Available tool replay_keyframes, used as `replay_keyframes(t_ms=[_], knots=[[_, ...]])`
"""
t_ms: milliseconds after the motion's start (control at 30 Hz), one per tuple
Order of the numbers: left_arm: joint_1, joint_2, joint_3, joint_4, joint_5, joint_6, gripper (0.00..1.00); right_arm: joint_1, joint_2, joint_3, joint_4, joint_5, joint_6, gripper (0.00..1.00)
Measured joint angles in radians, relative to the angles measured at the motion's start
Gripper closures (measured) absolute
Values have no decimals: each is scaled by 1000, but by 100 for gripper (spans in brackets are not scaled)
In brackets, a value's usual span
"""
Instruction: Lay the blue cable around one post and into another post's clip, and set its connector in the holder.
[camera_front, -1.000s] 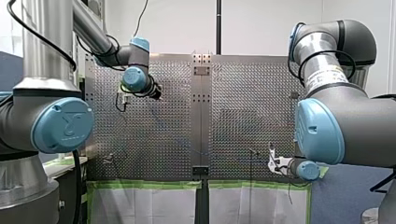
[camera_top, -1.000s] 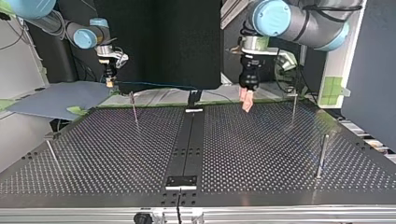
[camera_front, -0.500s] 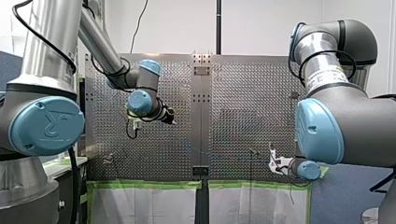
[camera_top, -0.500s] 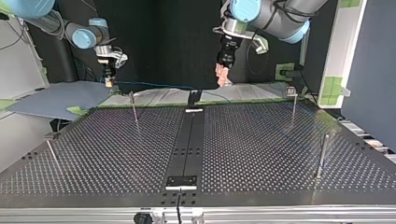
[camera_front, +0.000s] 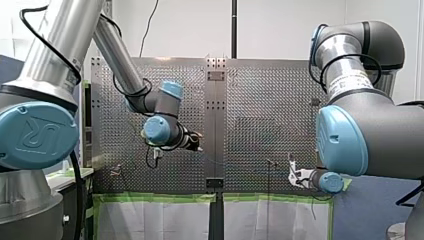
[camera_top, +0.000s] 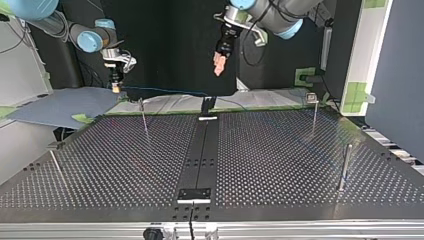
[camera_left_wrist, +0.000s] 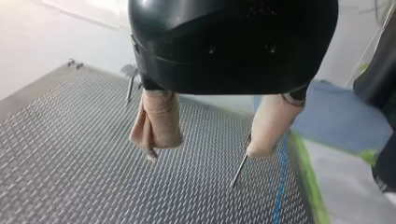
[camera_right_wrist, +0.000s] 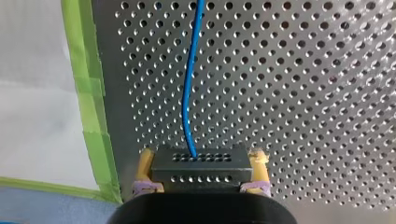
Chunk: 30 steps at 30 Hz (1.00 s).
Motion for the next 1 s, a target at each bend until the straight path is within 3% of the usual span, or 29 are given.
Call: replay_keyframes(t_ms=[233, 600, 867, 1000], knots=[[-78, -77, 53, 78, 50, -41, 0, -1, 0, 0, -1, 9, 12, 100], [-188, -188, 160, 188, 18, 11, 0, 2, 0, 0, -5, 10, 21, 100], [-266, -240, 178, 271, 12, 13, 0, 4, 0, 0, -8, 10, 26, 100], [-276, -249, 184, 309, 3, 12, 0, 5, 1, 0, -10, 9, 28, 100]])
